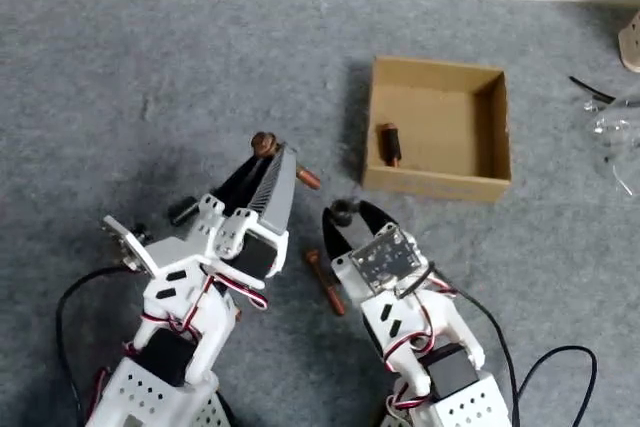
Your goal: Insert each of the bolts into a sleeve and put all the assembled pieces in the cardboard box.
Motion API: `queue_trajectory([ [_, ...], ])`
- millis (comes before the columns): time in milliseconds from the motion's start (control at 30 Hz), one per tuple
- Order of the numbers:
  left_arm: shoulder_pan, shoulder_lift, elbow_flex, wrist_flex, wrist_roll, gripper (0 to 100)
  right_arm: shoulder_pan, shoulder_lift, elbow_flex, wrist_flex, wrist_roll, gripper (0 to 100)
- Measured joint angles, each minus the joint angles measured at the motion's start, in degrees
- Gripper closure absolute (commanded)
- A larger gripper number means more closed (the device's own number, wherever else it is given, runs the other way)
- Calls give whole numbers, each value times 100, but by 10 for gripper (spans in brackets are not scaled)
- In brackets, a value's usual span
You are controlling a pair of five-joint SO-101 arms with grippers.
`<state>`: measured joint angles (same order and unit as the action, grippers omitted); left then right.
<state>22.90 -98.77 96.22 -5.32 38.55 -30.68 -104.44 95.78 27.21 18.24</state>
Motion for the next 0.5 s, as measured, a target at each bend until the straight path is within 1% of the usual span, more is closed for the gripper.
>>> queue_trajectory([
  [133, 220, 0, 0, 0, -668, 994, -9, 0, 0, -105, 0, 994],
  [300, 554, 0, 0, 220, -818, 994, -88, 0, 0, -114, 0, 994],
  [500, 738, 0, 0, 791, -844, 994, -202, 0, 0, -114, 9, 994],
])
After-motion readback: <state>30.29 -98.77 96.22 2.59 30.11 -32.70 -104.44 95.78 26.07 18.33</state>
